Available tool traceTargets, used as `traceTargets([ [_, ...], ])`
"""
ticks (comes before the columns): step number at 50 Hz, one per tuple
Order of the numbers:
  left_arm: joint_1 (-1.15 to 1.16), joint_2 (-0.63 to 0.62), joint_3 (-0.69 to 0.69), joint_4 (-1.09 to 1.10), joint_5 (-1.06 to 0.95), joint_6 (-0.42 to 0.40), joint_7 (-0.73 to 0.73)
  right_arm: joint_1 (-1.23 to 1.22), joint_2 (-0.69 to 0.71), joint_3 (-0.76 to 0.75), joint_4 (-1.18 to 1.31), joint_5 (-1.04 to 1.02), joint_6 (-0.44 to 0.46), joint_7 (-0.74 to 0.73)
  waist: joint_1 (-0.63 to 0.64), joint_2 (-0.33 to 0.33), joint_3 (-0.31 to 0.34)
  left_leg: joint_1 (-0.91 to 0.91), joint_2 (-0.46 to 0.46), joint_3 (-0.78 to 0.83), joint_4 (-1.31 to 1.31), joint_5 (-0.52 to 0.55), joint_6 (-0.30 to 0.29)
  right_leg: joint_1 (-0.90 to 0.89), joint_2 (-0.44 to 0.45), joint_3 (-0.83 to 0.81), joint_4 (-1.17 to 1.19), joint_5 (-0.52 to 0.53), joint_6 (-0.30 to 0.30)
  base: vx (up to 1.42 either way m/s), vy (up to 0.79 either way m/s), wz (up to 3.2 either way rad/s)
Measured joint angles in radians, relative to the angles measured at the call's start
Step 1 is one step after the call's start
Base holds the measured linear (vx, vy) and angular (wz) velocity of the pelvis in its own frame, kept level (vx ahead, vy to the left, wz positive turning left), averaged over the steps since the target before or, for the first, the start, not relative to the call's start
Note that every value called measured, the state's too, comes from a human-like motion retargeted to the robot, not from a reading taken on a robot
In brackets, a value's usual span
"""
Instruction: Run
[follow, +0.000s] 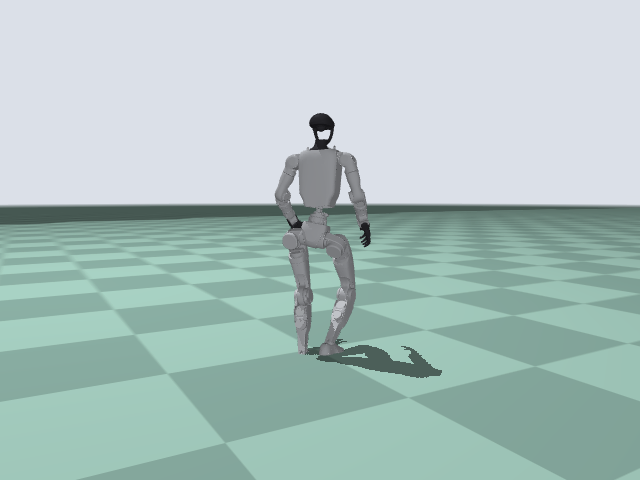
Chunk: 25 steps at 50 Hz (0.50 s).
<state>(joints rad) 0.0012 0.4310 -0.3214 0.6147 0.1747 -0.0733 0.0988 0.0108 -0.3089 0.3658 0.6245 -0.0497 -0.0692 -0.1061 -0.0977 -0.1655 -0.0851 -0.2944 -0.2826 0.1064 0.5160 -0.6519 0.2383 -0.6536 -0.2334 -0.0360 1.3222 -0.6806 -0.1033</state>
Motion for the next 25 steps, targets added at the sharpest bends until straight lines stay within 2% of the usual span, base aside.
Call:
traceTargets([
  [4, 0.069, 0.011, -0.002, -0.094, -0.009, -0.030, 0.035, 0.025, -0.046, -0.001, -0.208, -0.010, -0.024, -0.037, 0.019, 0.038, -0.021, 0.000, 0.061, -0.030, 0.008, 0.093, -0.035, 0.062, 0.103, -0.003, -0.135, 0.079, -0.015, 0.10, -0.13, 0.88],
  [8, 0.139, 0.006, -0.003, -0.125, -0.014, -0.052, 0.057, 0.012, -0.081, 0.000, -0.391, -0.007, -0.067, -0.059, 0.052, 0.048, -0.024, -0.100, 0.121, -0.027, 0.256, 0.101, -0.066, 0.119, 0.171, 0.001, -0.207, 0.111, -0.038, 0.03, -0.15, 0.99],
  [10, 0.174, 0.006, 0.002, -0.135, -0.010, -0.058, 0.062, -0.015, -0.101, -0.003, -0.491, -0.006, -0.094, -0.078, 0.069, 0.050, -0.019, -0.158, 0.164, -0.010, 0.432, 0.076, -0.065, 0.140, 0.192, -0.010, -0.209, 0.076, -0.045, 0.01, -0.14, 0.98],
  [15, 0.243, 0.019, 0.029, -0.159, 0.001, -0.061, 0.062, -0.154, -0.176, -0.046, -0.734, -0.046, -0.134, -0.161, 0.124, 0.103, 0.016, -0.304, 0.354, 0.003, 0.867, -0.095, -0.005, 0.166, 0.271, -0.092, -0.176, -0.112, -0.060, 0.01, -0.11, 0.59],
  [17, 0.259, 0.026, 0.041, -0.177, 0.011, -0.063, 0.064, -0.216, -0.199, -0.069, -0.797, -0.073, -0.139, -0.200, 0.148, 0.124, 0.030, -0.347, 0.416, 0.006, 0.961, -0.137, 0.017, 0.168, 0.295, -0.118, -0.174, -0.151, -0.065, 0.02, -0.06, 0.35],
  [20, 0.273, 0.041, 0.070, -0.242, 0.001, -0.073, 0.070, -0.272, -0.209, -0.102, -0.857, -0.083, -0.139, -0.257, 0.185, 0.142, 0.031, -0.383, 0.471, 0.009, 0.984, -0.149, 0.024, 0.183, 0.325, -0.151, -0.232, -0.131, -0.083, 0.07, -0.04, 0.42],
  [25, 0.300, 0.067, 0.101, -0.405, -0.062, -0.109, 0.116, -0.169, -0.159, -0.106, -0.875, -0.038, -0.148, -0.270, 0.197, 0.114, -0.027, -0.342, 0.420, 0.073, 0.760, -0.019, 0.001, 0.217, 0.316, -0.115, -0.392, 0.041, -0.102, 0.11, 0.05, 0.64],
])
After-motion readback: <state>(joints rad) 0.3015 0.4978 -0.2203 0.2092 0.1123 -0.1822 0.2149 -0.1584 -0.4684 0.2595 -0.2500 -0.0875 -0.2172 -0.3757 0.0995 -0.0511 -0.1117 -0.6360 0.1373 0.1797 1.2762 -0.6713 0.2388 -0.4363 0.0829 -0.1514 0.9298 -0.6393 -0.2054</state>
